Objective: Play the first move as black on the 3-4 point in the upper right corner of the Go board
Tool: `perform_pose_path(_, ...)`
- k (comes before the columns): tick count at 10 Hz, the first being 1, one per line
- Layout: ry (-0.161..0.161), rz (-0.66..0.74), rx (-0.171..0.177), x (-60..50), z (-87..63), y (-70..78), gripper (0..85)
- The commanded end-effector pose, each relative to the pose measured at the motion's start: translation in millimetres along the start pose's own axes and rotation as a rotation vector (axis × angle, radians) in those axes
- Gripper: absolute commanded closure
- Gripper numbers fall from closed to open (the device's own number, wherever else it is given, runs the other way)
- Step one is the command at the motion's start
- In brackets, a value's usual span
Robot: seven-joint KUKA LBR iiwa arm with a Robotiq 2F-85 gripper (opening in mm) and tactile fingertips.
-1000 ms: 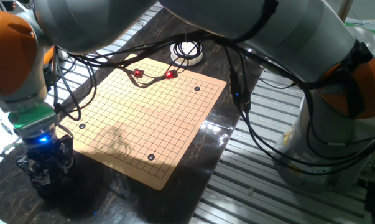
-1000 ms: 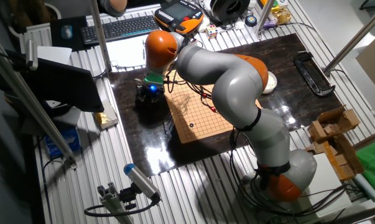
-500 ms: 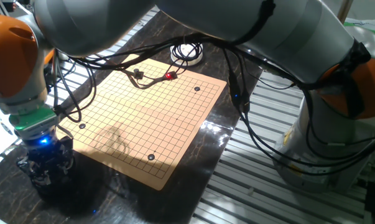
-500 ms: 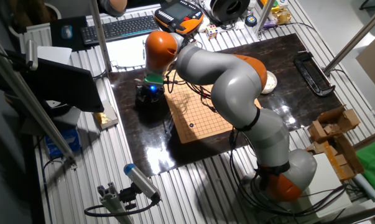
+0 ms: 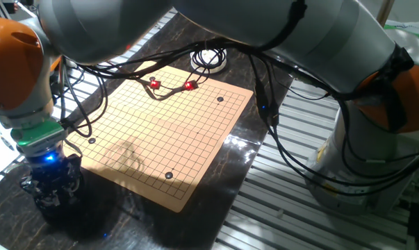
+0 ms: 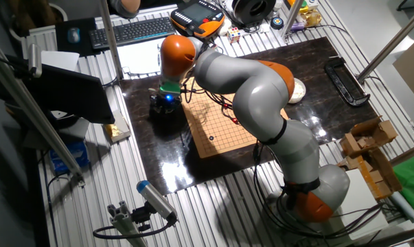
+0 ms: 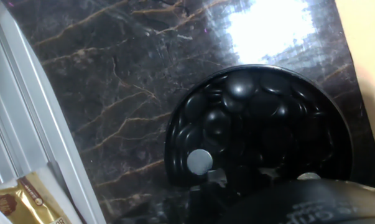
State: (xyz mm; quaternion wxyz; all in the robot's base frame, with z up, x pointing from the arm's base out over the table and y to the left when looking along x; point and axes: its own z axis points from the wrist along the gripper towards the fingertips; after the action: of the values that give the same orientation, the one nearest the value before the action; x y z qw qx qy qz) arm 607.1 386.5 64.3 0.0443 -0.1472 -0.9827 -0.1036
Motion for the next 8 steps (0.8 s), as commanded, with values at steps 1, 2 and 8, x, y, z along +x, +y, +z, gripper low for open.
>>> perform_pose_path(1, -0.001, -0.004, -0.001, 0.1, -0.1, 0.1, 56.7)
perform_pose_path(2, -0.003, -0.007, -0.001, 0.3, -0.3, 0.3, 59.3)
perform_pose_path(8, 0.008, -0.041, 0.000, -0.7, -6.7, 0.4, 74.3)
